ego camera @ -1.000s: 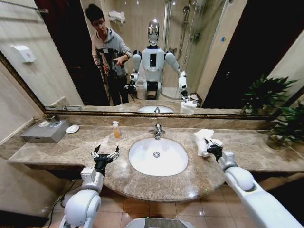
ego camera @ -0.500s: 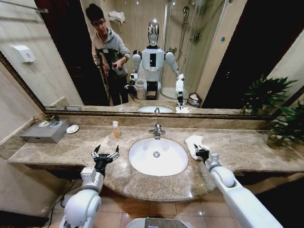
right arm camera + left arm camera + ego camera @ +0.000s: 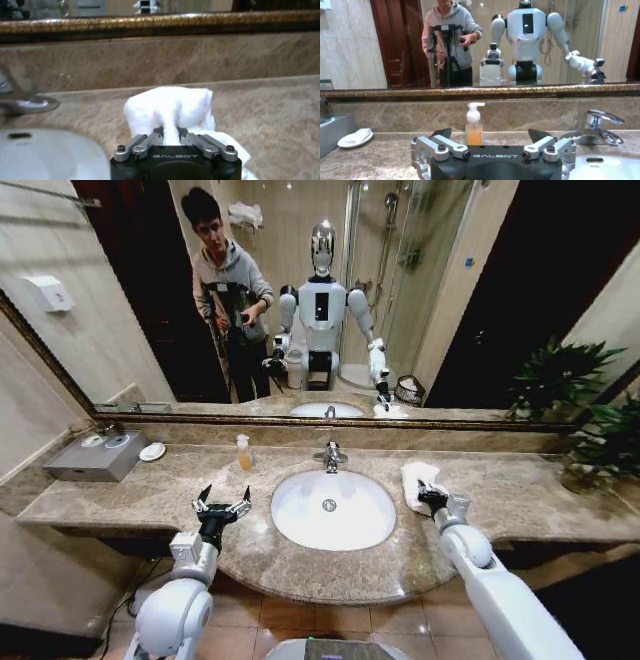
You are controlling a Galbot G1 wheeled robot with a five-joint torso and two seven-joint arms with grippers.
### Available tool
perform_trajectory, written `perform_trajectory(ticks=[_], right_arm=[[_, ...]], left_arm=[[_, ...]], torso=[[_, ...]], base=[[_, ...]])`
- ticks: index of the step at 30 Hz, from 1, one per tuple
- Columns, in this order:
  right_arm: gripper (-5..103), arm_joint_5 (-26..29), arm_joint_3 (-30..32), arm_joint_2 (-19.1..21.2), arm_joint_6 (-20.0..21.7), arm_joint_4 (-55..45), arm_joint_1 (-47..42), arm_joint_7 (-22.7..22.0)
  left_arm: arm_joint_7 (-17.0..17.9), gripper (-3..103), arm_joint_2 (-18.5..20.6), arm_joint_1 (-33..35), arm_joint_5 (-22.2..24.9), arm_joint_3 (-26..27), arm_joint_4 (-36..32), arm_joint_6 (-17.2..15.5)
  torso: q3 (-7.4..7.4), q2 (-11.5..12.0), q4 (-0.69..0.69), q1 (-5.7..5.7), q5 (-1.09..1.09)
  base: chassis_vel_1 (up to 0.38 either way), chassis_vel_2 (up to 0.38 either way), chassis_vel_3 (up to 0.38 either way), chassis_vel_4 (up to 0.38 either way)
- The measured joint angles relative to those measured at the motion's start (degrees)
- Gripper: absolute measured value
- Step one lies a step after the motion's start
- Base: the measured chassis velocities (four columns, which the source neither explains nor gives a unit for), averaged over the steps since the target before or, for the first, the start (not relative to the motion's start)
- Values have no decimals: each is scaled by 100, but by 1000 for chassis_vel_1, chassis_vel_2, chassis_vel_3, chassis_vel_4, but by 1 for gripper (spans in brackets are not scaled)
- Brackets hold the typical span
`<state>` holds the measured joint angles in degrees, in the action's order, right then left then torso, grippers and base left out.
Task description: Pick up the towel from the sink counter and wipe the mirror surface.
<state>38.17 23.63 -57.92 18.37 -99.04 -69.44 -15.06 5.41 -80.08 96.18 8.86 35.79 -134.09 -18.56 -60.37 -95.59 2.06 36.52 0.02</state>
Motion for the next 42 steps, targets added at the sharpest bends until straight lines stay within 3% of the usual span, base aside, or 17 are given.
perform_trajectory(ticks=[5,8,12,14,16,20,21,24,32,37,41,42], right_arm=[[27,-117,-13,12,-145,5,-117,156],[43,-218,-5,12,-352,41,-130,197],[54,-227,22,15,-401,24,-158,194],[65,-229,76,30,-419,-61,-229,191],[65,-234,101,30,-424,-105,-261,190],[86,-314,216,-10,-568,-324,-410,186],[86,-314,216,-10,-568,-324,-410,186],[96,-494,382,-29,-889,-561,-579,254],[100,-790,1330,-106,-1635,-1722,-1444,716],[100,-814,1937,-349,-1912,-2317,-2090,1011],[100,-833,2088,-453,-2012,-2475,-2286,1165],[100,-845,2084,-479,-2051,-2503,-2332,1211]], left_arm=[[0,100,0,0,0,0,0,0],[0,100,0,0,0,0,0,0],[0,100,0,0,0,0,0,0],[0,100,0,0,0,0,0,0],[0,100,0,0,0,0,0,0],[0,100,0,0,0,0,0,0],[0,100,0,0,0,0,0,0],[0,100,0,0,0,0,0,0],[0,100,0,0,0,0,0,0],[0,100,0,0,0,0,0,0],[0,100,0,0,0,0,0,0],[0,100,0,0,0,0,0,0]], torso=[[0,0,0,0,-1],[0,0,0,0,-1],[0,0,0,0,-2],[0,0,0,0,-1],[0,0,0,0,-1],[0,0,0,0,-1],[0,0,0,0,-1],[0,0,1,0,-2],[0,0,0,0,-1],[0,0,0,0,-2],[1,-1,-4,-1,2],[1,-1,1,-1,-1]], base=[[0,0,0,0],[0,0,0,0],[0,0,0,0],[0,0,0,0],[0,0,0,0],[0,0,0,0],[0,0,0,0],[0,0,0,0],[0,0,0,0],[0,0,0,0],[0,0,0,0],[0,0,0,0]])
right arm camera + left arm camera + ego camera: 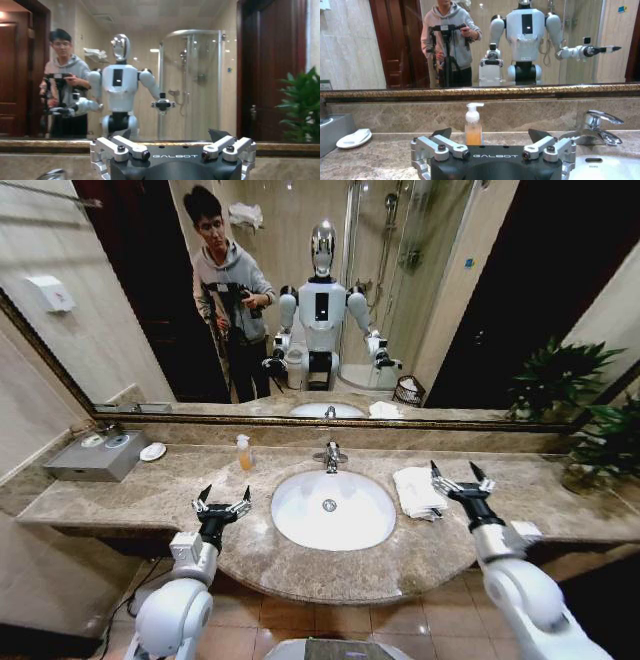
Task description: Pick up the towel from the sink counter and wipe the mirror surface.
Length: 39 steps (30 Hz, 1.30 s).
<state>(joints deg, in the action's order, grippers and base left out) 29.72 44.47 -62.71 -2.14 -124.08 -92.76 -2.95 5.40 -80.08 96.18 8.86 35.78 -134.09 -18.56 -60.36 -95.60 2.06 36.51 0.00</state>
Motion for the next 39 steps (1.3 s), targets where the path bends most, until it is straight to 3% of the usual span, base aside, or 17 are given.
perform_trajectory(ticks=[8,18,28,30,31,34,36,37,39], right_arm=[[100,-168,40,-410,-250,-311,-572,200],[100,-383,-283,-723,-303,-429,-353,237],[100,-604,-514,-1072,-360,-447,-183,298],[100,-642,-524,-1169,-372,-447,-123,310],[100,-667,-522,-1259,-390,-447,-76,321],[100,-668,-513,-1337,-394,-452,-49,323],[100,-668,-478,-1376,-394,-479,-34,323],[100,-670,-496,-1364,-380,-488,38,320],[100,-658,-600,-1229,-323,-408,276,283]], left_arm=[[0,100,0,0,0,0,0,0],[0,100,0,0,0,1,0,0],[1,100,0,1,0,1,0,0],[1,100,0,1,0,0,0,0],[1,100,0,0,0,0,0,0],[1,100,0,0,0,0,0,0],[0,100,0,1,0,0,0,0],[0,100,1,0,0,0,0,0],[1,100,0,1,0,0,0,0]], torso=[[-1,1,-2,2,1],[-1,1,0,2,0],[-1,0,1,0,6],[-1,1,0,2,-6],[-1,1,-2,1,6],[-1,1,1,0,2],[-1,1,-1,0,-5],[0,0,-5,-2,3],[0,0,1,-1,5]], base=[[0,0,0,0],[113,-112,-102,120],[224,-265,-222,273],[293,-309,-310,308],[302,-361,-325,361],[326,-363,-331,375],[371,-381,-333,381],[308,-393,-343,389],[322,-406,-345,389]])
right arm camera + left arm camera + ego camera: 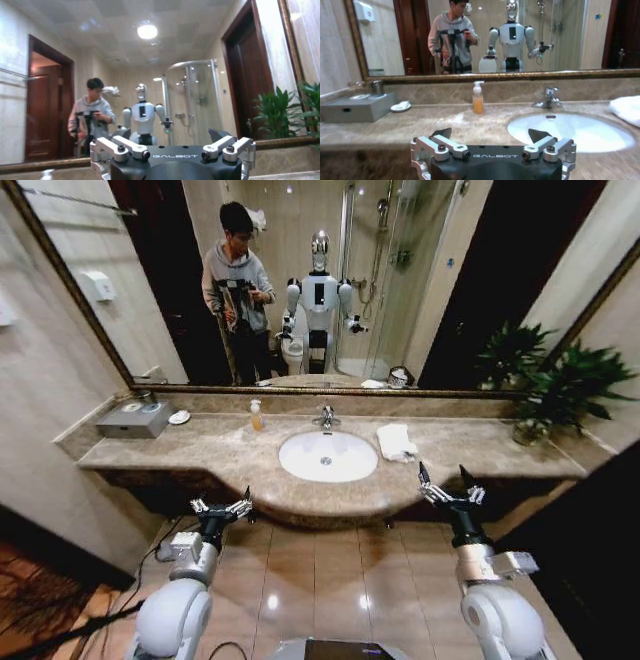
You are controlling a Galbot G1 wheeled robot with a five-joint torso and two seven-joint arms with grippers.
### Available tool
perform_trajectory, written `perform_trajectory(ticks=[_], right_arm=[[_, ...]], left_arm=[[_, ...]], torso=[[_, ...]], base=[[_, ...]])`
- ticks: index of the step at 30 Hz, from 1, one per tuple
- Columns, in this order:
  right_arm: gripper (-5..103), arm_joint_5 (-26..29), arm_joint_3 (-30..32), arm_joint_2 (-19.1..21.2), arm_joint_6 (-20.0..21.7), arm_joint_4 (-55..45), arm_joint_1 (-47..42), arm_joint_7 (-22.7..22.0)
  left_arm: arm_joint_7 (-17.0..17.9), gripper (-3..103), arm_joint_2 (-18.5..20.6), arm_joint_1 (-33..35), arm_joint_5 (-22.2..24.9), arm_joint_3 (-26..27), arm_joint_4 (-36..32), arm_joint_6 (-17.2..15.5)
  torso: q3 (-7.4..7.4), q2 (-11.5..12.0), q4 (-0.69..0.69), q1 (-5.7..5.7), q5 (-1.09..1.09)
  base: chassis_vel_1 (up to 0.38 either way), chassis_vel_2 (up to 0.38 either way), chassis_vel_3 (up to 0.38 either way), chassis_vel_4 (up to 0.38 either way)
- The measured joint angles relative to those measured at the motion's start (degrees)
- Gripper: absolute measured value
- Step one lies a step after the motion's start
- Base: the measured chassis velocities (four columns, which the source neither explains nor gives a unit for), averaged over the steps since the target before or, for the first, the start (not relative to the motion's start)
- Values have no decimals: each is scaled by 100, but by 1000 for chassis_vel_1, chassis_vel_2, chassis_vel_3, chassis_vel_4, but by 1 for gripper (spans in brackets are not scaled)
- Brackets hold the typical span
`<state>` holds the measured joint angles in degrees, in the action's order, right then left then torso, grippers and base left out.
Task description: Pick up the towel from the sink counter and wipe the mirror surface.
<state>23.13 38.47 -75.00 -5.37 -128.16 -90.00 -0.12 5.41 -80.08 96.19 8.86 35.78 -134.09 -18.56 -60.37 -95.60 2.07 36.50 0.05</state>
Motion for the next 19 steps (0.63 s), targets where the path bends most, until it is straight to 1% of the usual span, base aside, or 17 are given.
perform_trajectory(ticks=[1,2,3,5,6,9,10,11,12,13,14,16,17,18,19], right_arm=[[100,0,0,0,0,0,0,0],[100,4,-94,54,56,87,154,-29],[100,4,-94,54,56,87,154,-29],[100,-25,-380,94,220,281,553,-101],[100,-27,-475,132,240,468,712,-100],[100,-17,-545,160,256,738,988,-60],[100,-16,-569,149,275,804,1097,-61],[100,-16,-569,149,275,804,1097,-61],[100,-19,-615,135,295,844,1199,-61],[100,-35,-666,123,314,892,1290,-60],[100,-43,-689,120,319,916,1322,-54],[100,-50,-700,115,312,956,1323,-41],[100,-63,-697,111,296,977,1305,-33],[100,-92,-680,105,257,1007,1268,-19],[100,-92,-680,105,257,1007,1268,-19]], left_arm=[[0,100,0,0,0,0,0,0],[0,100,-1,1,0,0,0,0],[0,100,-1,1,0,0,0,0],[-1,100,0,-1,0,-1,0,0],[4,100,1,0,0,3,0,0],[0,100,0,1,0,0,0,0],[0,100,0,1,0,0,0,0],[0,100,0,1,0,0,0,0],[0,100,0,1,0,0,0,0],[0,100,0,2,0,0,0,0],[0,100,-1,2,0,1,0,0],[0,100,0,2,0,1,0,0],[1,100,0,0,0,1,0,0],[0,100,0,-1,0,0,0,0],[0,100,0,-1,0,0,0,0]], torso=[[0,0,0,0,0],[0,0,0,0,-11],[0,0,0,0,-11],[0,0,-2,0,4],[-2,1,3,4,-9],[0,0,0,0,-6],[1,-2,-6,-3,-1],[1,-2,-6,-3,-1],[1,-2,-2,-3,-5],[1,-2,-2,-3,-7],[1,-3,1,-4,-4],[1,-2,0,-3,-1],[1,-2,-5,-1,-2],[-1,0,-4,2,-8],[-1,0,-4,2,-8]], base=[[322,-404,-347,389],[368,-404,-316,376],[368,-404,-316,376],[306,-387,-319,400],[313,-394,-298,408],[320,-337,-291,341],[236,-324,-259,291],[236,-324,-259,291],[216,-207,-259,291],[216,-153,-202,222],[132,-153,-72,109],[71,-62,-72,69],[0,0,0,0],[0,0,0,0],[0,0,0,0]])
